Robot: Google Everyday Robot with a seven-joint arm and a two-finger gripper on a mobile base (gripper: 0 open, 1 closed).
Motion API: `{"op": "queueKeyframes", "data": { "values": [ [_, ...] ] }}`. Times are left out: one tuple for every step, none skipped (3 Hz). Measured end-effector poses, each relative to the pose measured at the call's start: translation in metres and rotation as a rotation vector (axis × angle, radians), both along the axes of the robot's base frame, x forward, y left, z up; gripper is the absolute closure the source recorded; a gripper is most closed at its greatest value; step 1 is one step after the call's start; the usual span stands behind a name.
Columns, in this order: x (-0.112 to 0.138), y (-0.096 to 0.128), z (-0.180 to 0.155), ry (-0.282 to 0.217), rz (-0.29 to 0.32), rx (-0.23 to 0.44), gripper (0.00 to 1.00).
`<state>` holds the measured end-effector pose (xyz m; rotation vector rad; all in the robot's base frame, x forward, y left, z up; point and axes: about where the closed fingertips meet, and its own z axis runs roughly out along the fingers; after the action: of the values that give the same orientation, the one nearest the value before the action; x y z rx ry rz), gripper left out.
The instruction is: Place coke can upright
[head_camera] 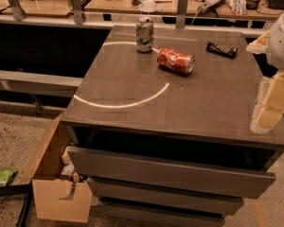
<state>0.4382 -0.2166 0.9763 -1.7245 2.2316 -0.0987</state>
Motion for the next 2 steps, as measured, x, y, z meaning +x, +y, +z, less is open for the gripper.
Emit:
{"op": "queueKeyframes", "data": {
  "values": [
    [0.000,0.000,0.000,0.000,0.000,0.000,0.00],
    [0.029,0.001,0.001,-0.031,-0.037,0.036,0.00]
  ]
}}
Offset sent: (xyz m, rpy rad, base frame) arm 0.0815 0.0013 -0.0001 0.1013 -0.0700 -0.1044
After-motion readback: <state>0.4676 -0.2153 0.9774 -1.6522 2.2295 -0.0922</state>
